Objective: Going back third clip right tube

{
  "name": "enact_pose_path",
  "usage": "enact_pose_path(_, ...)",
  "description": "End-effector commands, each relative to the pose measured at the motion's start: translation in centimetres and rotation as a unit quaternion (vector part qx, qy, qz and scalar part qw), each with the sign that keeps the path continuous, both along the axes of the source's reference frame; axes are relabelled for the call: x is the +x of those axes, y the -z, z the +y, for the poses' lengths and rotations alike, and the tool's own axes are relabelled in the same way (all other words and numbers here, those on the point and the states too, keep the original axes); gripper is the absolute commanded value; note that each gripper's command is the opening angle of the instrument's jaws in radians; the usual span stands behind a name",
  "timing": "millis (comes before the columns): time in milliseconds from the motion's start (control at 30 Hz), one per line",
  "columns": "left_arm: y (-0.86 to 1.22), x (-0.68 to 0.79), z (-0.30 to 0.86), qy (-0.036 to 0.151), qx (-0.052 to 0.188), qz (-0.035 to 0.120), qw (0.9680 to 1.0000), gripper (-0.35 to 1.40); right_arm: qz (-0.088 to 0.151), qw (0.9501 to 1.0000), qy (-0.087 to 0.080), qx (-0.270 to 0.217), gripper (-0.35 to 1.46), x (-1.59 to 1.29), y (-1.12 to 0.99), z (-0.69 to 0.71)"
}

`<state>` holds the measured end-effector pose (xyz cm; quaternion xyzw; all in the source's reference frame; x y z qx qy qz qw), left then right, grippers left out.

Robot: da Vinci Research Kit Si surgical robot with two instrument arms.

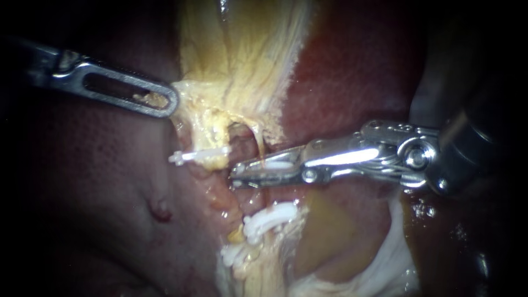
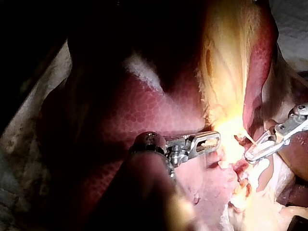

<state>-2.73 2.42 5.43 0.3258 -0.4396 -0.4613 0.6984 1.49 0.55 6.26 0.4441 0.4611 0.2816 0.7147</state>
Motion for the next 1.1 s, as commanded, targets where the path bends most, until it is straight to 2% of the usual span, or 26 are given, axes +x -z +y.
enact_pose_path(33, 0.00, 0.00, 0.00, 0.000, 0.000, 0.001, 1.0000, -0.35, 0.000, 1.0000, 0.000, 0.000, -0.35, 0.00, 0.00, 0.00)
enact_pose_path(167, 0.00, 0.00, 0.00, -0.001, 0.000, 0.001, 1.0000, -0.35, 0.001, 1.0000, 0.001, 0.000, -0.35, 0.00, 0.00, 0.00)
enact_pose_path(267, 0.00, 0.00, 0.00, -0.001, 0.000, 0.001, 1.0000, -0.35, 0.005, 1.0000, 0.008, 0.002, -0.34, -0.01, 0.00, 0.00)
enact_pose_path(300, 0.00, 0.00, 0.00, -0.001, 0.000, 0.001, 1.0000, -0.35, 0.006, 1.0000, 0.007, -0.001, -0.16, 0.00, -0.01, 0.00)
enact_pose_path(400, 0.00, 0.00, 0.00, -0.001, 0.000, 0.000, 1.0000, -0.35, 0.016, 0.9997, 0.009, -0.018, 0.20, 0.02, -0.04, -0.03)
enact_pose_path(500, 0.00, 0.00, 0.00, -0.001, 0.000, 0.001, 1.0000, -0.35, 0.017, 0.9996, 0.006, -0.020, 0.40, 0.08, -0.08, -0.07)
enact_pose_path(567, 0.00, 0.00, 0.00, -0.001, 0.000, 0.001, 1.0000, -0.35, 0.015, 0.9995, 0.002, -0.026, 0.44, 0.11, -0.12, -0.10)
enact_pose_path(733, 0.00, 0.00, 0.00, -0.001, 0.000, 0.001, 1.0000, -0.35, 0.002, 0.9974, -0.024, -0.068, 0.50, 0.16, -0.25, -0.13)
enact_pose_path(867, 0.00, 0.00, 0.00, -0.001, 0.000, 0.001, 1.0000, -0.35, 0.004, 0.9948, -0.029, -0.098, 0.50, 0.12, -0.34, -0.09)
enact_pose_path(1100, 0.00, 0.00, 0.00, -0.001, 0.000, 0.002, 1.0000, -0.35, -0.004, 0.9874, -0.036, -0.154, 0.50, 0.02, -0.46, -0.04)
